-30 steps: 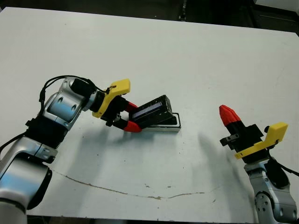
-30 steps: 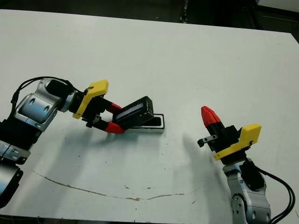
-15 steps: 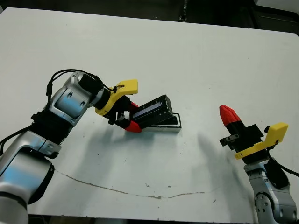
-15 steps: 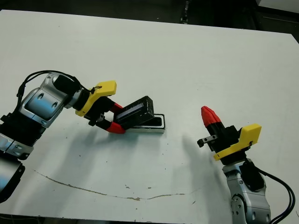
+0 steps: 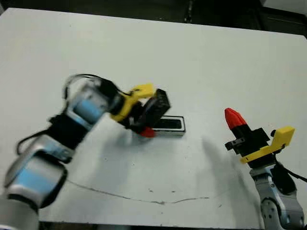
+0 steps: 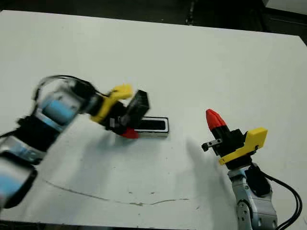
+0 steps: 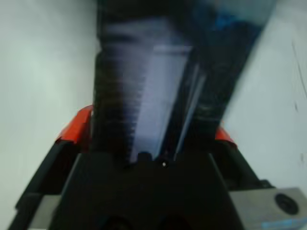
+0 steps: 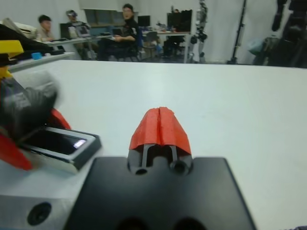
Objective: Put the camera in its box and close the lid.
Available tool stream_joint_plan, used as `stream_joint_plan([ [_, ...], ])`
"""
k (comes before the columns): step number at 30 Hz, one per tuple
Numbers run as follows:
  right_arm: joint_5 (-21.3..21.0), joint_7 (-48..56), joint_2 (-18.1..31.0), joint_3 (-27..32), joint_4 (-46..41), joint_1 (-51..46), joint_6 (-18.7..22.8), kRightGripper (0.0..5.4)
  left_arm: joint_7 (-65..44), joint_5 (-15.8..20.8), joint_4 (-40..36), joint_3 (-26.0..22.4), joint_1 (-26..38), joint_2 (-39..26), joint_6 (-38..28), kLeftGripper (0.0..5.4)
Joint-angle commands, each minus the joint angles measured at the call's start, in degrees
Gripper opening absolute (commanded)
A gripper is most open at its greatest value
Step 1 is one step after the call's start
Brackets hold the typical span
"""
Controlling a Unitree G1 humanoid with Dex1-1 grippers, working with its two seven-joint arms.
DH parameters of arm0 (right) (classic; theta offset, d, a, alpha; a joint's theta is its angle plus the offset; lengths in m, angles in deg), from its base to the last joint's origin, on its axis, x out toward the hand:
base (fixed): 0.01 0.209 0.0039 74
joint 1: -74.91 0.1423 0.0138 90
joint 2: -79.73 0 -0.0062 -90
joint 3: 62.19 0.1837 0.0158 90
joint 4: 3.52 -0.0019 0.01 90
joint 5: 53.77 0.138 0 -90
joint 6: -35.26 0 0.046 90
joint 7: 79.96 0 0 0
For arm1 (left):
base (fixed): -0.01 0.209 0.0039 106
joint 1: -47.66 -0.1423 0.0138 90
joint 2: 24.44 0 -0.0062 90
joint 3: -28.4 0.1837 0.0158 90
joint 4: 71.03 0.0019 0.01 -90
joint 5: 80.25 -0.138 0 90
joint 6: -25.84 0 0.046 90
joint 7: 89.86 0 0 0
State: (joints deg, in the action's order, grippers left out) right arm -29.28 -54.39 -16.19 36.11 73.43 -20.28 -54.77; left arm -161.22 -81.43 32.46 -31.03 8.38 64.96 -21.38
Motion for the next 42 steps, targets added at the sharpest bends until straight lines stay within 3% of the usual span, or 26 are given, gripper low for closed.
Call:
stream_joint_plan([
  [1,-0.41,-0.4,0.38,0.34,-0.19,-0.68,-0.03,0.0,1.13,0.56,-2.52,1.33,-0.83,0.44,1.36,4.48],
  [7,-0.39,-0.57,0.35,0.22,-0.41,-0.76,0.21,0.0,2.25,0.6,-4.37,2.07,-0.93,-0.53,-0.25,5.37],
  [15,-0.2,-0.55,0.25,0.07,-0.35,-0.79,0.15,0.0,3.04,-1.33,-4.87,3.69,-1.14,-2.14,-7.65,5.37],
  [26,0.04,-0.32,0.23,-0.19,-0.02,-0.66,0.2,0.0,8.24,-2.16,-3.11,2.41,-1.24,-0.32,-8.43,5.37],
  [33,0.08,0.11,0.28,-0.09,0.47,-0.57,-0.4,0.0,14.77,-1.71,-4.4,-0.79,-2.09,1.85,-9.44,5.37],
  [42,0.88,-0.75,0.71,1.01,-0.55,-1.05,0.88,0.0,16.34,-1.07,-3.96,-0.1,-3.44,4.58,-10.68,5.37],
])
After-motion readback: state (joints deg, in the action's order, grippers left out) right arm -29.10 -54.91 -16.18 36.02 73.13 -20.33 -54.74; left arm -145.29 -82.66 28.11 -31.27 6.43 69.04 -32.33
